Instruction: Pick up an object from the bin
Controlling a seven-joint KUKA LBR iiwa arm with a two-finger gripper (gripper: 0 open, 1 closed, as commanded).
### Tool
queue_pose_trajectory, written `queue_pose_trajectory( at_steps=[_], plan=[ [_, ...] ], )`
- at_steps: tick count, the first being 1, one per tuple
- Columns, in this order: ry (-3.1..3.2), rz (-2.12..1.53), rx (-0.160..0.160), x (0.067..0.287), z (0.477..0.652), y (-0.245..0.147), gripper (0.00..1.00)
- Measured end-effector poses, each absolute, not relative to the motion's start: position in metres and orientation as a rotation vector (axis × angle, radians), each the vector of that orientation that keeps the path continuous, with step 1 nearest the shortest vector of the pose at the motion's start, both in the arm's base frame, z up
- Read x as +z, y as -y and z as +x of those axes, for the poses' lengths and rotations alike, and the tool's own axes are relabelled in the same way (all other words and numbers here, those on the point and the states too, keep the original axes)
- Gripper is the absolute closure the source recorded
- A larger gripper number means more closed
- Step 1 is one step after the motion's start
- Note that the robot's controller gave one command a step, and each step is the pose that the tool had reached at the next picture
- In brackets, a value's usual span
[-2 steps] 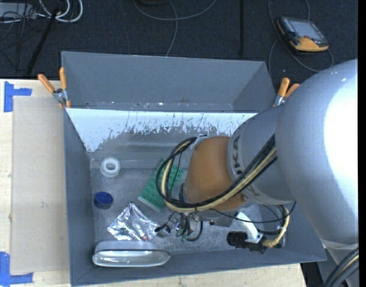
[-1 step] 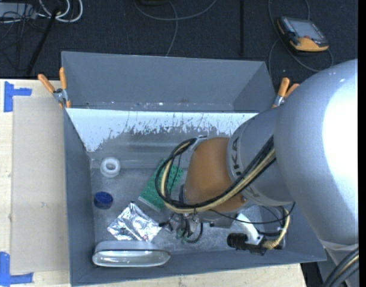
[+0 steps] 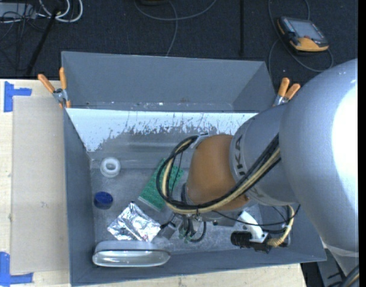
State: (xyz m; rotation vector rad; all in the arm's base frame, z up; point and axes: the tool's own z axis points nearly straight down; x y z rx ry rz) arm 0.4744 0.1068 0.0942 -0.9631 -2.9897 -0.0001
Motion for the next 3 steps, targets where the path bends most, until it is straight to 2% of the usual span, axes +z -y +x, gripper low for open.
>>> queue_pose_trajectory(
  at_steps=[1,2,3],
  plan=[
    [2.987,-0.968,0.001,0.093,0.474,-0.106,0.00],
    [3.030,-0.887,-0.007,0.072,0.497,-0.167,0.00],
    [2.920,-1.156,-0.003,0.077,0.526,-0.241,0.00]
  ],
)
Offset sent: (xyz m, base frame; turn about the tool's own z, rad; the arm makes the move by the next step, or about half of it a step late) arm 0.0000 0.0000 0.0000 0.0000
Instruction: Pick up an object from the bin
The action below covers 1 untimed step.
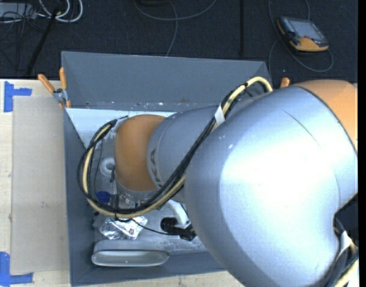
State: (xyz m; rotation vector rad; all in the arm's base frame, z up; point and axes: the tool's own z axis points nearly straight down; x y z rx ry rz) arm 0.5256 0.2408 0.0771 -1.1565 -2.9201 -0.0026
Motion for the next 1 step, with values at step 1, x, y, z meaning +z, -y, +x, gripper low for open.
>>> queue_pose_trajectory(
  at_steps=[1],
  plan=[
    [2.978,-0.996,0.004,0.0713,0.5230,-0.2395,0.00]
  ],
)
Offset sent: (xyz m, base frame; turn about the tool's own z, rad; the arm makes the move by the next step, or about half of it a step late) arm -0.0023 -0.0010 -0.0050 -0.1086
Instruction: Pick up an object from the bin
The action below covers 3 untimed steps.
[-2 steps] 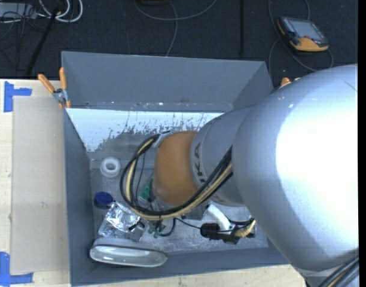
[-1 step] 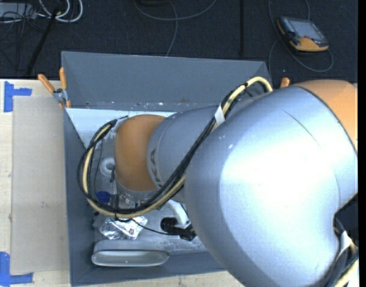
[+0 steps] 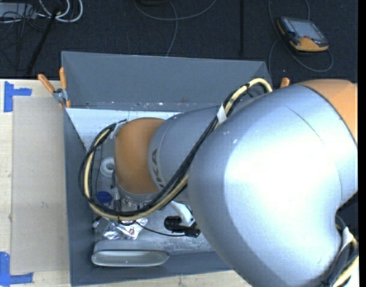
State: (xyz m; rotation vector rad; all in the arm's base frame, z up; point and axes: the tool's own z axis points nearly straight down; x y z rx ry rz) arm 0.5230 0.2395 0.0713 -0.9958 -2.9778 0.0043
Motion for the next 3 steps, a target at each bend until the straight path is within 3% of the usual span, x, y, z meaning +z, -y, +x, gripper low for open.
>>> queue_pose_trajectory(
  at_steps=[1,2,3],
  plan=[
    [2.965,-1.043,-0.001,0.070,0.500,-0.231,0.00],
    [2.965,-1.037,0.003,0.069,0.499,-0.231,1.00],
    [2.988,-0.980,-0.005,0.158,0.478,-0.231,1.00]
  ],
)
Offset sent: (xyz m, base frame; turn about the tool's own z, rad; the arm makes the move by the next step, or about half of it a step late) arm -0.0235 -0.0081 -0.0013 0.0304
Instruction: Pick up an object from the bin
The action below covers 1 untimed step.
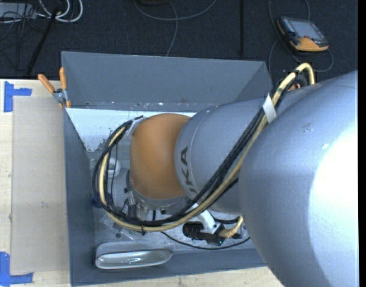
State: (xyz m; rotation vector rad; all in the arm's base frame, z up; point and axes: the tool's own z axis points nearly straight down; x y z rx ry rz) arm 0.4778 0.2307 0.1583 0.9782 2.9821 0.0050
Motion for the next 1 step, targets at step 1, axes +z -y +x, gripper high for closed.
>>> queue_pose_trajectory(
  at_steps=[1],
  plan=[
    [-3.054,0.700,0.007,0.3626,0.5158,-0.2044,1.00]
  ],
)
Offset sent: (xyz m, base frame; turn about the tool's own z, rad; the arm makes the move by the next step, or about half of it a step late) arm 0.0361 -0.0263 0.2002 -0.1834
